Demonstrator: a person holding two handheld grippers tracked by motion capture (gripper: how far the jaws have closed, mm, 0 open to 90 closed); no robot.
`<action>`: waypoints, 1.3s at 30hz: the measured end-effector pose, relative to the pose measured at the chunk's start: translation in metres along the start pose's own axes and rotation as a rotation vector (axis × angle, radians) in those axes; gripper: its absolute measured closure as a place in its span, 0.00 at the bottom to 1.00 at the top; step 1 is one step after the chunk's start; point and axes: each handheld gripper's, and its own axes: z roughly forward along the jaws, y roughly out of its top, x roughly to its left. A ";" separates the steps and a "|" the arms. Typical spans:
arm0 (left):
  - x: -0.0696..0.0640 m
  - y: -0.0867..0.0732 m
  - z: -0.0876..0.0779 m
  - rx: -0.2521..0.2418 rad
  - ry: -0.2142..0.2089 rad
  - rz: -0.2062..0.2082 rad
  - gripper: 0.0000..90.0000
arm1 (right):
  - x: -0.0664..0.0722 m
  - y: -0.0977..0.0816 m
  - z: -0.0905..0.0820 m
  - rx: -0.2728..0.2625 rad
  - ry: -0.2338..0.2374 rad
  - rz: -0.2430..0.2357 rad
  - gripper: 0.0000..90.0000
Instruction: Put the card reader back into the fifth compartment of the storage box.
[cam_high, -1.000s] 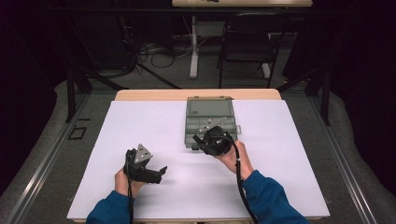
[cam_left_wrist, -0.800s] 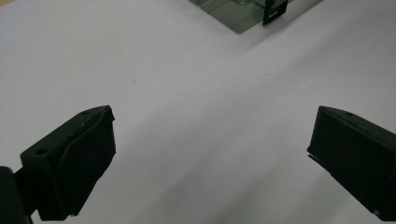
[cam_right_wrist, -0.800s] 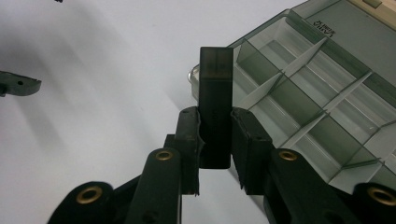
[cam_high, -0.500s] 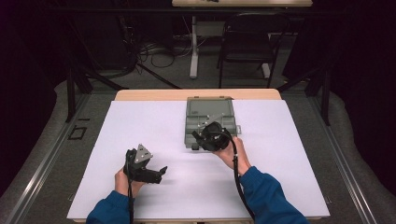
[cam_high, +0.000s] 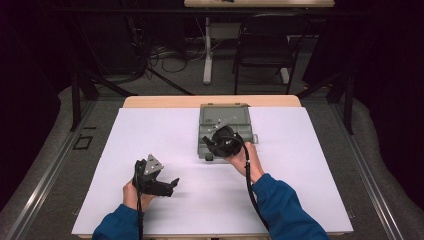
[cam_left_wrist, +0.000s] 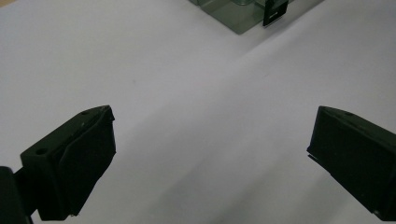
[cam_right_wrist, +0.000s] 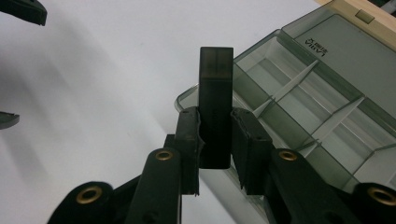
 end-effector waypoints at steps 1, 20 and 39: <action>0.000 0.000 0.000 0.000 0.000 0.000 0.00 | 0.000 0.001 0.001 0.001 0.001 0.000 0.81; 0.000 0.000 0.000 0.000 0.000 0.001 0.00 | -0.002 0.007 0.017 -0.002 0.013 0.035 0.81; 0.000 0.000 0.000 -0.008 -0.006 -0.005 0.00 | -0.002 0.007 0.034 0.012 0.004 0.054 0.81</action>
